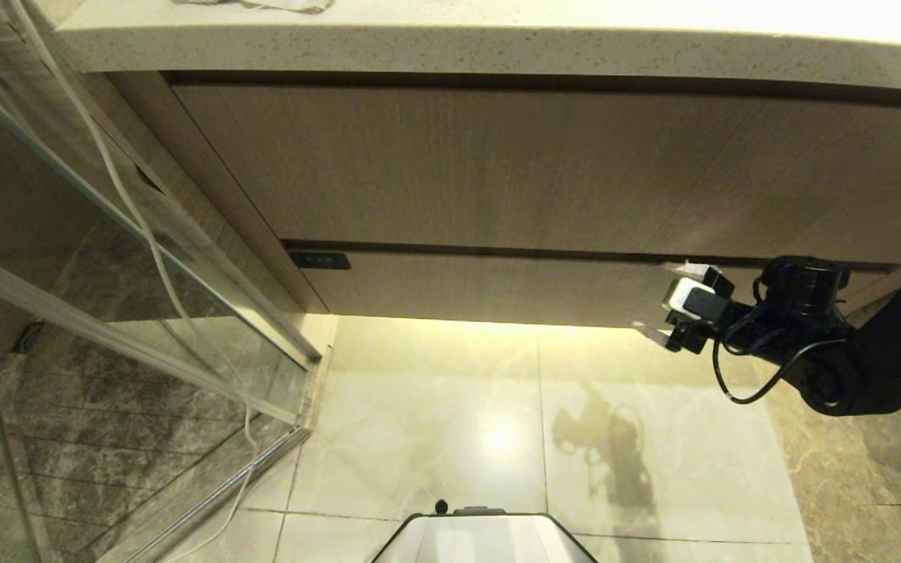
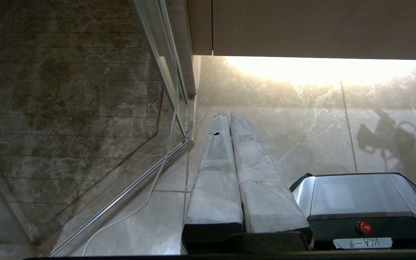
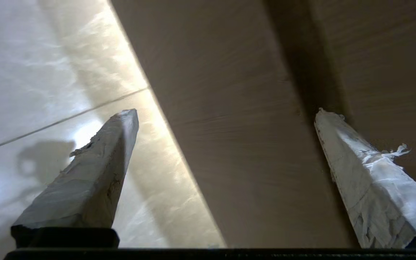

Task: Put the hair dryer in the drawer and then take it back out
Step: Pull open the drawer

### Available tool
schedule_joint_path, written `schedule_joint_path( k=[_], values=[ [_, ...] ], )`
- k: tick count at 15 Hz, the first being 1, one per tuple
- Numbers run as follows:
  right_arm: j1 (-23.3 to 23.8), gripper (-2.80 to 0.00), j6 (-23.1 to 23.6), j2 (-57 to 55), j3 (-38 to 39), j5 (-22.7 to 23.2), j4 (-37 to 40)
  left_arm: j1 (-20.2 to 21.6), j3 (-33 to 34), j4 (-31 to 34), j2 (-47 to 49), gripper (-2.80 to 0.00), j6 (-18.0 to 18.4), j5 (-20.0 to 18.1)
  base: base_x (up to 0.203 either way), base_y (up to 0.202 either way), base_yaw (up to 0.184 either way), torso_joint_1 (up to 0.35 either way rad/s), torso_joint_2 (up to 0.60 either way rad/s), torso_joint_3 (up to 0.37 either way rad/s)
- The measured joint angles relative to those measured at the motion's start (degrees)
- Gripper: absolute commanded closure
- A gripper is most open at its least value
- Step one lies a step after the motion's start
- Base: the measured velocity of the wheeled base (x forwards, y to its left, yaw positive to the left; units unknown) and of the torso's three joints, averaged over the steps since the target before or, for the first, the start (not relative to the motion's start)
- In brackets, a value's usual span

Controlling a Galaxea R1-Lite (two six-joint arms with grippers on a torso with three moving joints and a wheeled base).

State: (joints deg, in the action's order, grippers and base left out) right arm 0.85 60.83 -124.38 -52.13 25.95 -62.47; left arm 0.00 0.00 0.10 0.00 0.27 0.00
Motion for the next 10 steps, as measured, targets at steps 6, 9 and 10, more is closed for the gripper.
schedule_joint_path(
  k=[6,9,10],
  values=[
    [-0.4,-2.8,-0.1,-3.4,-4.1,-0.2,-0.6,0.0,0.0,0.0,0.0,0.0,0.0,0.0,0.0,0.0,0.0,0.0,0.0,0.0],
    [-0.2,-2.8,0.2,-4.2,-4.5,-0.2,-0.5,0.0,0.0,0.0,0.0,0.0,0.0,0.0,0.0,0.0,0.0,0.0,0.0,0.0],
    [-0.2,-2.8,0.3,-4.4,-4.6,-0.2,-0.8,0.0,0.0,0.0,0.0,0.0,0.0,0.0,0.0,0.0,0.0,0.0,0.0,0.0]
  ],
)
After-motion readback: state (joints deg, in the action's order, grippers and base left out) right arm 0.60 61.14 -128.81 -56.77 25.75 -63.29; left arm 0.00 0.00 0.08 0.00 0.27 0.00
